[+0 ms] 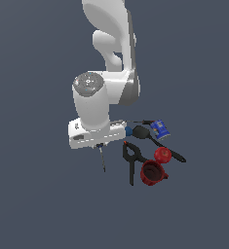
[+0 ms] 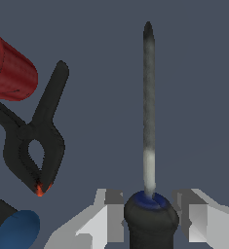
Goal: Pick up a designated object from a clutter of objects.
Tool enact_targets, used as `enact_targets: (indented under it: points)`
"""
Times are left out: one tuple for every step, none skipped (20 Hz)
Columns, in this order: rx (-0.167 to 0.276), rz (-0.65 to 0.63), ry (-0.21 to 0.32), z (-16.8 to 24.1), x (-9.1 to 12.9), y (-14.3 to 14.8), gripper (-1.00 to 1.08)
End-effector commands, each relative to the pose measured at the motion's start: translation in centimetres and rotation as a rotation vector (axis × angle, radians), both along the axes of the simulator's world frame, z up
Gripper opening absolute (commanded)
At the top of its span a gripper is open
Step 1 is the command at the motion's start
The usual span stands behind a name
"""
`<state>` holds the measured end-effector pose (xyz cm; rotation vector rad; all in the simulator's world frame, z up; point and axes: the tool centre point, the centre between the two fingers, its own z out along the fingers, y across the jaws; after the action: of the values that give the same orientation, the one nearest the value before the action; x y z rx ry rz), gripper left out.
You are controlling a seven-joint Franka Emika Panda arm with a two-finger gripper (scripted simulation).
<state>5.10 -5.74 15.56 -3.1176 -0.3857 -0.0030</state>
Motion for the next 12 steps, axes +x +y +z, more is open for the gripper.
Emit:
enact_targets:
  points:
    - [0.001,0.0,0.0,3.0,-0.2,-1.1,-1.0]
    - [0.001,0.0,0.0,4.2,-0.3,-1.5,-1.0]
    - [0.001,0.0,0.0,5.3,-0.4,-2.0,-1.0]
    - [0.001,0.0,0.0,6.5,-0.4,-2.4,-1.0]
    - [0.001,0.0,0.0,7.6,-0.5,-2.8,-1.0]
    - [0.001,0.0,0.0,8.7,-0.5,-3.2,-1.0]
    - [0.001,0.0,0.0,9.8,-0.6,-3.7,-1.0]
    - [0.001,0.0,0.0,10.9,-0.6,-4.0,-1.0]
    - [0.001,0.0,0.0,11.9,-0.7,-4.4,-1.0]
    - [0.001,0.0,0.001,12.8,-0.7,-4.8,-1.0]
    - [0.001,0.0,0.001,13.7,-0.7,-5.1,-1.0]
    - [0.001,0.0,0.001,14.6,-0.8,-5.5,-1.0]
